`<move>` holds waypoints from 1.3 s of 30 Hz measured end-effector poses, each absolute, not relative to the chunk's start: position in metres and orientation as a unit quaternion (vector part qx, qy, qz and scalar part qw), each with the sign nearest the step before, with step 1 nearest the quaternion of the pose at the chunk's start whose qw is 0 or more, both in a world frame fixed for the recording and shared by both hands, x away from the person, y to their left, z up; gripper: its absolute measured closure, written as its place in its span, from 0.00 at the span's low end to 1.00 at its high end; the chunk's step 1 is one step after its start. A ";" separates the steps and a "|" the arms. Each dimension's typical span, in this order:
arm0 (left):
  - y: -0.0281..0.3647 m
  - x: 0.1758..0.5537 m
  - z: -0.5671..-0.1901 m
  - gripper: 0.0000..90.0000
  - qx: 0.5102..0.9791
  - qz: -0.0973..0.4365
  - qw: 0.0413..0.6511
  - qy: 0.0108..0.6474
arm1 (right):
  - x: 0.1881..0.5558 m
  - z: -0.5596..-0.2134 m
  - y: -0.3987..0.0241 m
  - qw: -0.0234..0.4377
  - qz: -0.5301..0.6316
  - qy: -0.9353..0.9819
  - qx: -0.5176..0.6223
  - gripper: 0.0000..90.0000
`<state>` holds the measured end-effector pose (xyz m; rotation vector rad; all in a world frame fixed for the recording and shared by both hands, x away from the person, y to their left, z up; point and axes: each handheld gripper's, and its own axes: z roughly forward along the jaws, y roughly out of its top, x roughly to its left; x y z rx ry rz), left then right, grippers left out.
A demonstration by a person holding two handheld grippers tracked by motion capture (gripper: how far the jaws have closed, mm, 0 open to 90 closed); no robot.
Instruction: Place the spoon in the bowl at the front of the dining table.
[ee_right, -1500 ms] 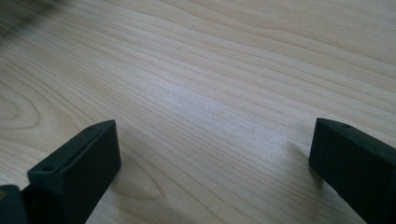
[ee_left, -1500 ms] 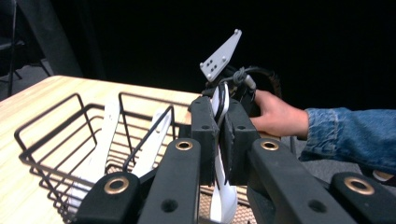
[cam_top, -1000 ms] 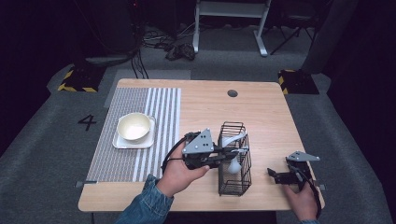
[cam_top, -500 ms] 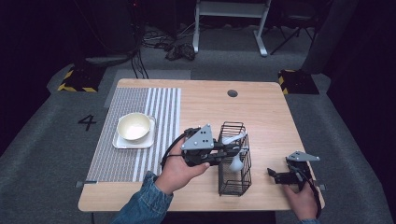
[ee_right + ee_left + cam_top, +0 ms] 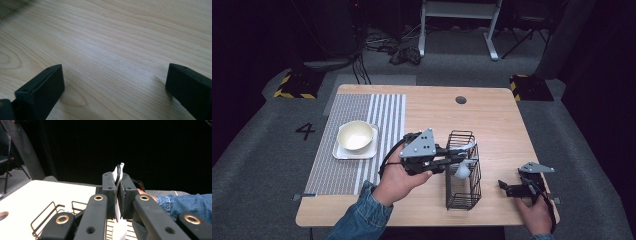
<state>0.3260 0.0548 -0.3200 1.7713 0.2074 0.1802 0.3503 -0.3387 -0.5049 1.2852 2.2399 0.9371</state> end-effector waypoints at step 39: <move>0.190 0.350 -0.344 0.94 0.704 0.251 0.583 0.317 | 0.352 -0.505 -0.338 0.196 0.334 0.799 0.460 0.02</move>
